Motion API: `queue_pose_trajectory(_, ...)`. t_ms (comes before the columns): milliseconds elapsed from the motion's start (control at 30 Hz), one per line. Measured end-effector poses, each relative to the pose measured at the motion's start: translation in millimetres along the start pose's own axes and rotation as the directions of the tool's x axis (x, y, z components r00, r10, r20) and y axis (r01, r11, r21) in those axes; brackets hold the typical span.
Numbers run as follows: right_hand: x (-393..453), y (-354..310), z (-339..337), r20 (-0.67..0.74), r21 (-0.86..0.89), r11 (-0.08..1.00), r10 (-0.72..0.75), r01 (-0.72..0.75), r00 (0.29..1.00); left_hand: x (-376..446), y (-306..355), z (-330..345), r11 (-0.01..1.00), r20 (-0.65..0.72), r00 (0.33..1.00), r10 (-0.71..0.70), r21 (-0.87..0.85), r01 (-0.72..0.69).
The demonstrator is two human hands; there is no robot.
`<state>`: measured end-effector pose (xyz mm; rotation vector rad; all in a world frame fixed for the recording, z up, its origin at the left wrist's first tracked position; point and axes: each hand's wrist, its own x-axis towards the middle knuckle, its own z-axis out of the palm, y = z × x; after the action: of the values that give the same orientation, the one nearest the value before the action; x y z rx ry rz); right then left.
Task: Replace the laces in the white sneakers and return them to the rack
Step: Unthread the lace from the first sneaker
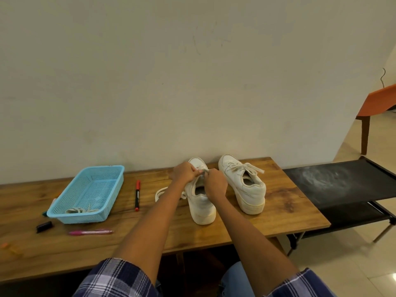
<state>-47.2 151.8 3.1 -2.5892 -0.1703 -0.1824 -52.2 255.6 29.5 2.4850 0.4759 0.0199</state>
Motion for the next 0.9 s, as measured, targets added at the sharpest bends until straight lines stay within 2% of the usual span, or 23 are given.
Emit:
queue_pose_trajectory(67, -0.1, 0.6, 0.7, 0.003, 0.012, 1.000, 0.001, -0.001, 1.000, -2.3, 3.9, 4.1, 0.999, 0.002, 1.000, -0.030, -0.012, 0.030)
queue_pose_trajectory(133, 0.6, 1.0, 0.6, 0.005, 0.022, 1.000, 0.008, -0.008, 1.000, -4.3, 10.5, 4.9, 0.974, -0.129, 0.992, 0.012, -0.221, -0.040)
queue_pose_trajectory(200, 1.2, 1.3, 1.0, 0.005, 0.018, 1.000, 0.007, -0.007, 1.000, -7.6, 18.1, -2.3, 0.839, -0.280, 0.959, -0.037, -0.530, -0.122)
queue_pose_trajectory(233, 1.0, 1.0, 0.8, 0.004, 0.012, 1.000, 0.004, -0.004, 1.000, -7.6, 19.5, -6.1, 0.752, -0.314, 0.946, -0.085, -0.643, -0.146)
queue_pose_trajectory(267, 0.8, 0.8, 0.3, 0.004, 0.009, 1.000, 0.002, -0.002, 1.000, -5.7, 19.0, -8.7, 0.708, -0.330, 0.938, -0.102, -0.687, -0.164)
queue_pose_trajectory(300, 0.7, 0.5, 0.0, 0.005, 0.012, 1.000, 0.004, -0.004, 1.000, -5.0, 19.1, -11.9, 0.734, -0.323, 0.943, -0.081, -0.659, -0.163)
queue_pose_trajectory(333, 0.7, 0.6, 0.2, 0.005, 0.016, 1.000, 0.005, -0.005, 1.000, -4.3, 17.3, -14.2, 0.825, -0.300, 0.953, -0.032, -0.547, -0.144)
queue_pose_trajectory(400, 0.4, 0.7, 0.7, 0.000, 0.020, 1.000, 0.005, -0.005, 1.000, -6.3, 11.9, -13.5, 0.973, -0.141, 0.988, 0.060, -0.213, -0.090)
queue_pose_trajectory(467, -0.3, 0.3, 0.2, -0.006, 0.030, 0.999, 0.012, -0.011, 1.000, -9.0, 8.9, -3.8, 0.997, 0.009, 0.998, 0.062, -0.037, -0.061)
queue_pose_trajectory(500, 0.0, 0.4, 0.5, -0.009, 0.035, 0.999, 0.015, -0.015, 1.000, -8.5, 8.2, 2.0, 0.999, 0.022, 0.999, 0.032, -0.019, -0.032)
queue_pose_trajectory(600, 0.0, 0.5, 1.3, -0.014, 0.033, 0.999, 0.016, -0.016, 1.000, -6.0, 10.4, 15.6, 0.999, -0.053, 0.998, -0.030, -0.041, 0.027)
queue_pose_trajectory(667, 0.2, 0.6, 1.6, -0.008, 0.029, 0.999, 0.021, -0.021, 1.000, -7.4, 15.3, 18.0, 0.999, -0.063, 0.997, -0.049, 0.002, 0.050)
queue_pose_trajectory(767, 0.5, 1.5, 1.4, -0.002, -0.005, 1.000, 0.018, -0.018, 1.000, -8.4, 23.7, 21.7, 1.000, -0.167, 0.986, -0.003, -0.010, 0.002)
queue_pose_trajectory(833, -0.2, 1.3, 1.5, -0.012, -0.031, 0.999, 0.011, -0.011, 1.000, -9.0, 23.8, 23.4, 0.974, -0.233, 0.972, -0.008, -0.222, -0.045)
queue_pose_trajectory(900, -0.1, 1.6, 1.8, -0.015, -0.027, 1.000, 0.010, -0.011, 1.000, -9.5, 20.7, 26.8, 0.836, -0.271, 0.956, -0.108, -0.545, -0.060)
